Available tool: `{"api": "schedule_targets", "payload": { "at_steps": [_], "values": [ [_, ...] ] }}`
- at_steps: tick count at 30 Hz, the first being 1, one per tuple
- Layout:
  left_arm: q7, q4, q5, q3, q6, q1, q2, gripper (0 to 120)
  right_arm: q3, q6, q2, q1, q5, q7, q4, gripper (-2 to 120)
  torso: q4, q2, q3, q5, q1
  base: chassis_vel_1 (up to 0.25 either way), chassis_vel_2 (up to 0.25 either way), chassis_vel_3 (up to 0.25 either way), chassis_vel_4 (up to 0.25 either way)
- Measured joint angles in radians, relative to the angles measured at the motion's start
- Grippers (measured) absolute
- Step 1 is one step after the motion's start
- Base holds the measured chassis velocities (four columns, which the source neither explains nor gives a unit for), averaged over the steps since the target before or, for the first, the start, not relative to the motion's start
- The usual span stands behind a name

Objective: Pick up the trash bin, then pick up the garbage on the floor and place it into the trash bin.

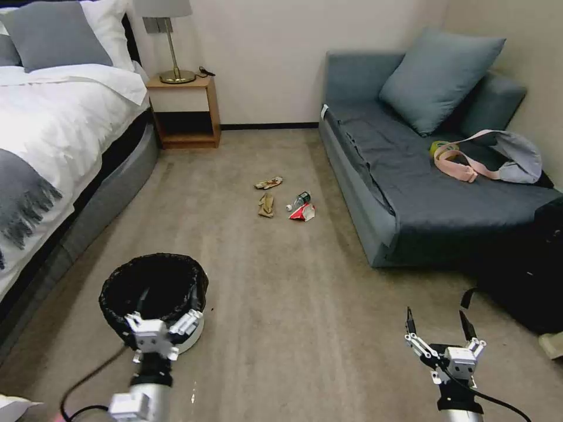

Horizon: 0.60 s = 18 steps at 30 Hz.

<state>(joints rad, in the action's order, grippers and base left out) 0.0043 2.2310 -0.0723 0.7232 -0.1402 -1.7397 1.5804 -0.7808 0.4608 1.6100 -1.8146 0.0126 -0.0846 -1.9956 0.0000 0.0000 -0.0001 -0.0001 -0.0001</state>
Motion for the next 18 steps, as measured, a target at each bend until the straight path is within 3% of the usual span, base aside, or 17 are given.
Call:
{"api": "schedule_targets", "payload": {
  "at_steps": [4, 7, 9, 16, 18],
  "values": [
    [-0.042, 0.105, -0.131, 0.128, 0.179, 0.080, -0.039, 100, 0.025, -0.010, -0.001, 0.007, 0.021, -0.077, -0.135, 100, 0.0006, 0.000, 0.000, -0.0013, 0.000, 0.000, 0.000, 0.000, 0.000],
    [-0.049, 0.126, -0.156, 0.153, 0.215, 0.096, -0.047, 100, 0.036, -0.013, -0.001, 0.008, 0.021, -0.089, -0.144, 100, 0.0001, 0.000, 0.000, 0.0009, 0.000, 0.000, 0.000, 0.000, 0.000],
    [-0.050, 0.128, -0.161, 0.157, 0.223, 0.099, -0.048, 100, 0.040, -0.014, -0.001, 0.008, 0.022, -0.092, -0.148, 100, 0.0001, 0.000, 0.000, -0.0008, 0.000, 0.000, 0.000, 0.000, 0.000],
    [-0.051, 0.129, -0.169, 0.161, 0.229, 0.100, -0.051, 100, 0.056, -0.015, -0.001, 0.007, 0.023, -0.093, -0.142, 100, 0.0001, 0.000, 0.000, 0.0001, 0.000, 0.000, 0.000, 0.000, 0.000],
    [-0.064, 0.111, -0.221, 0.192, 0.264, 0.107, -0.081, 100, 0.059, -0.015, -0.001, 0.006, 0.023, -0.095, -0.139, 100, 0.0000, 0.000, 0.000, 0.0002, 0.000, 0.000, 0.000, 0.000, 0.000]
  ]
}}
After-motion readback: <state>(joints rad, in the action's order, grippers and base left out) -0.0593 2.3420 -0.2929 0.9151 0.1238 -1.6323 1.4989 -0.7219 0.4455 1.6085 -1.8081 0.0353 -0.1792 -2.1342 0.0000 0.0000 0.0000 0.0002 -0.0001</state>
